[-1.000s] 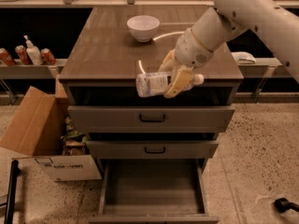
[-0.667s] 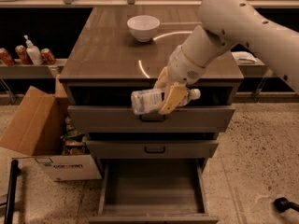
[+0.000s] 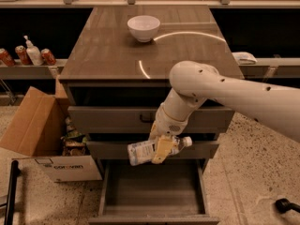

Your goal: Place blue plastic bottle into bottom drawer

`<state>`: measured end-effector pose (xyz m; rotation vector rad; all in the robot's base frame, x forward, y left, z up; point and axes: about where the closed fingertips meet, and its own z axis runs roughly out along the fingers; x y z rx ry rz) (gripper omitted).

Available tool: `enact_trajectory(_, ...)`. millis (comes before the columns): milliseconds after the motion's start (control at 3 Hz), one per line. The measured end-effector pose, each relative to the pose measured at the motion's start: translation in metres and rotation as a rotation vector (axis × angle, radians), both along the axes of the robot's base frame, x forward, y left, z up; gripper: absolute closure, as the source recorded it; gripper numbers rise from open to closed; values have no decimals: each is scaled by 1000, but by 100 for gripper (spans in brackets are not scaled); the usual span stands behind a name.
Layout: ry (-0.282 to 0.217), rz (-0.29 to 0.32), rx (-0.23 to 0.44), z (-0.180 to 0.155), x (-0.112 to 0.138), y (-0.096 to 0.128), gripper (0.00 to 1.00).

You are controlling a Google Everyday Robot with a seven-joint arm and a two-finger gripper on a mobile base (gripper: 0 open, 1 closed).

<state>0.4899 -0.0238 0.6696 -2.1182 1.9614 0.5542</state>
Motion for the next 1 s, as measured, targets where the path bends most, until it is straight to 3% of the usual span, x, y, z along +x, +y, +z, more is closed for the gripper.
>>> enact_trajectory(333,0,0,0,0,0,0,100)
enact_trajectory(667,17,-40,-13,-32,-2,-1,100)
enact_trajectory(1000,28,-120,-67,-93,-8,-7,100)
